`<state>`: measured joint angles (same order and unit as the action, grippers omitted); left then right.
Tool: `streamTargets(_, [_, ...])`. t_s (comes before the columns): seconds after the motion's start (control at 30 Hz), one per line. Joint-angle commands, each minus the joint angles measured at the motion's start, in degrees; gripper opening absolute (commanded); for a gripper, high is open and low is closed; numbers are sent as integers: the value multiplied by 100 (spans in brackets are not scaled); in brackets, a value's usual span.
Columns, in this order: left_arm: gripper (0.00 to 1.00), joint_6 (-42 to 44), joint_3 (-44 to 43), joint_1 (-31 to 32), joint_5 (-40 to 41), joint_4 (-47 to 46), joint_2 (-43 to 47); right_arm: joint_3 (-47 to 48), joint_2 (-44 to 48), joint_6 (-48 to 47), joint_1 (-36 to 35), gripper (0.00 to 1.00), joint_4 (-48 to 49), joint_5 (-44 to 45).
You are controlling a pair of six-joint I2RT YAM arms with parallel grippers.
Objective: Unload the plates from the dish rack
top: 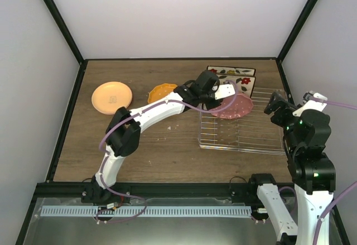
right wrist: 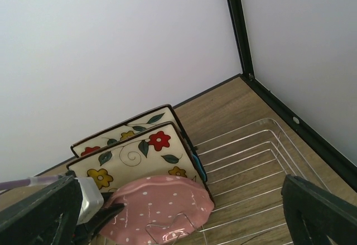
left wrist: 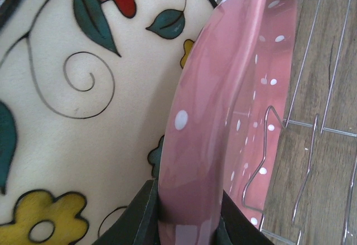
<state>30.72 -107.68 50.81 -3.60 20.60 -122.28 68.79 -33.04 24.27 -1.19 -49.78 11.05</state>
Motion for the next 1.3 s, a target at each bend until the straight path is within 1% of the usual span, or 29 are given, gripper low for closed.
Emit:
streamTargets(0.0, [4,-516,-495,-14,251,-489,951,-120,26,32,31,100,233,-79])
streamTargets(0.33, [4,-574,-483,-14,541,-555,1538,-342,-45,145,31,100,477,-311])
streamTargets(0.5, [4,-596,-490,-44,880,-715,1918,-379,-32,158,31,100,487,-340])
streamTargets(0.6, [4,-742,-506,-123,1097,-874,2200,-385,-34,159,31,100,500,-361])
streamTargets(0.7, [4,-1052,-558,-363,1335,-1213,2616,-418,-44,171,31,100,495,-411])
streamTargets(0.8, [4,-1537,-796,-914,1491,-1387,2950,-472,-54,192,31,100,519,-468])
streamTargets(0.87, [4,-2093,-894,-1565,1457,-1325,3051,-518,-53,219,31,100,550,-508])
streamTargets(0.97, [4,-3276,-835,-2654,1168,-884,3015,-591,-77,250,31,100,647,-587])
streamTargets(1.03, [4,-4254,-686,-3421,636,-431,2891,-617,-116,256,31,100,706,-657])
streamTargets(1.1, [4,-5013,-212,-4020,42,-265,2850,-613,-168,269,27,100,747,-727])
streamTargets(1.2, [4,-5821,949,-4651,-697,-406,2830,-583,-194,276,31,100,759,-782])
streamTargets(1.27, [4,-6396,1699,-4932,-1264,-639,2764,-573,-181,282,32,100,740,-787])
